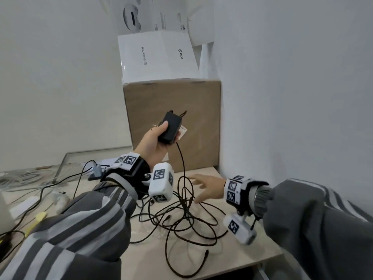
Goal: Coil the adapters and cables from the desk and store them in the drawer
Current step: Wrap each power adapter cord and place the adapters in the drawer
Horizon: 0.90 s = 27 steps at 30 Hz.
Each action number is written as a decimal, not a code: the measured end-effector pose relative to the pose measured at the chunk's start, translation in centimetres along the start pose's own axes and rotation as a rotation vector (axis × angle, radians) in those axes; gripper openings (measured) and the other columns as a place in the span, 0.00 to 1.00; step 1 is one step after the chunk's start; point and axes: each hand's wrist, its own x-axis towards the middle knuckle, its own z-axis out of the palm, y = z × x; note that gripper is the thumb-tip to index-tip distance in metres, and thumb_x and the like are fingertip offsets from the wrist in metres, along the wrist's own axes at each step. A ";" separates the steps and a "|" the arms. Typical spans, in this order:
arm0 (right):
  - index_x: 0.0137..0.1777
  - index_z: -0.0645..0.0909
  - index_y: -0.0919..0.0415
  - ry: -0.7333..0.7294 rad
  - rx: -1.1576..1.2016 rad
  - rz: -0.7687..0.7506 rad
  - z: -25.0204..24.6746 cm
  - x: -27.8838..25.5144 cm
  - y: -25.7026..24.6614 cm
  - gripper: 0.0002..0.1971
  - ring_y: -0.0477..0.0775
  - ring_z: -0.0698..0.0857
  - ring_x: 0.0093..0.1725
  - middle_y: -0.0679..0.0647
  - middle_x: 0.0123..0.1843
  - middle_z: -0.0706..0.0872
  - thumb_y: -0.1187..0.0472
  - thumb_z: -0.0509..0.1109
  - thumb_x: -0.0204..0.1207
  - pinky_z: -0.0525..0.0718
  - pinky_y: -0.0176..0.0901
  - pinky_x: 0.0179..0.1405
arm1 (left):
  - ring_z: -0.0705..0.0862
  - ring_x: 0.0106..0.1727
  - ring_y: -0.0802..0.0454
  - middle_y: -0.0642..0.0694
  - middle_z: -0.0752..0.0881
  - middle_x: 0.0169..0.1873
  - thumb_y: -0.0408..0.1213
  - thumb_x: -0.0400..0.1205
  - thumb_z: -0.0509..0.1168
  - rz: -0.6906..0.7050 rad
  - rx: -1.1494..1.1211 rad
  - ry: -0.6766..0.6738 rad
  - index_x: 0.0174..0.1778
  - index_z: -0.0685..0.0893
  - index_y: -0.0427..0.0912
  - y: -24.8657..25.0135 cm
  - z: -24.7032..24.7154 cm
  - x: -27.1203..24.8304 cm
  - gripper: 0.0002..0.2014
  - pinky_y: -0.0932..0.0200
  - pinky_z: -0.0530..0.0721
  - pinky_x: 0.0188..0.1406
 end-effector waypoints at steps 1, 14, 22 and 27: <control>0.82 0.56 0.52 -0.019 -0.008 0.010 1.1 0.9 0.4 0.43 0.56 0.75 0.72 0.52 0.76 0.72 0.58 0.77 0.72 0.75 0.45 0.67 | 0.85 0.48 0.42 0.33 0.82 0.60 0.35 0.86 0.58 0.005 0.001 -0.008 0.72 0.73 0.29 0.2 -0.1 0.2 0.19 0.60 0.88 0.40; 0.39 0.80 0.69 0.416 0.228 0.346 -2.8 6.6 4.6 0.08 0.46 0.84 0.18 0.56 0.19 0.84 0.70 0.64 0.79 0.81 0.35 0.18 | 0.85 0.44 0.45 0.37 0.84 0.51 0.33 0.87 0.58 0.321 0.048 0.087 0.58 0.78 0.34 7.9 -2.8 3.9 0.09 0.62 0.87 0.38; 0.54 0.81 0.66 0.223 -0.495 0.531 -4.4 3.0 4.8 0.24 0.56 0.82 0.65 0.58 0.64 0.84 0.43 0.59 0.83 0.77 0.38 0.62 | 0.84 0.47 0.44 0.38 0.85 0.49 0.33 0.86 0.60 0.379 0.032 0.191 0.59 0.77 0.33 11.6 -4.4 2.8 0.09 0.58 0.88 0.40; 0.67 0.76 0.68 0.352 -0.100 0.523 -2.0 4.0 4.8 0.23 0.61 0.86 0.59 0.63 0.60 0.86 0.55 0.68 0.76 0.84 0.48 0.59 | 0.86 0.47 0.44 0.36 0.85 0.53 0.33 0.86 0.60 0.282 0.064 0.068 0.62 0.77 0.31 8.9 -2.2 0.9 0.12 0.60 0.87 0.42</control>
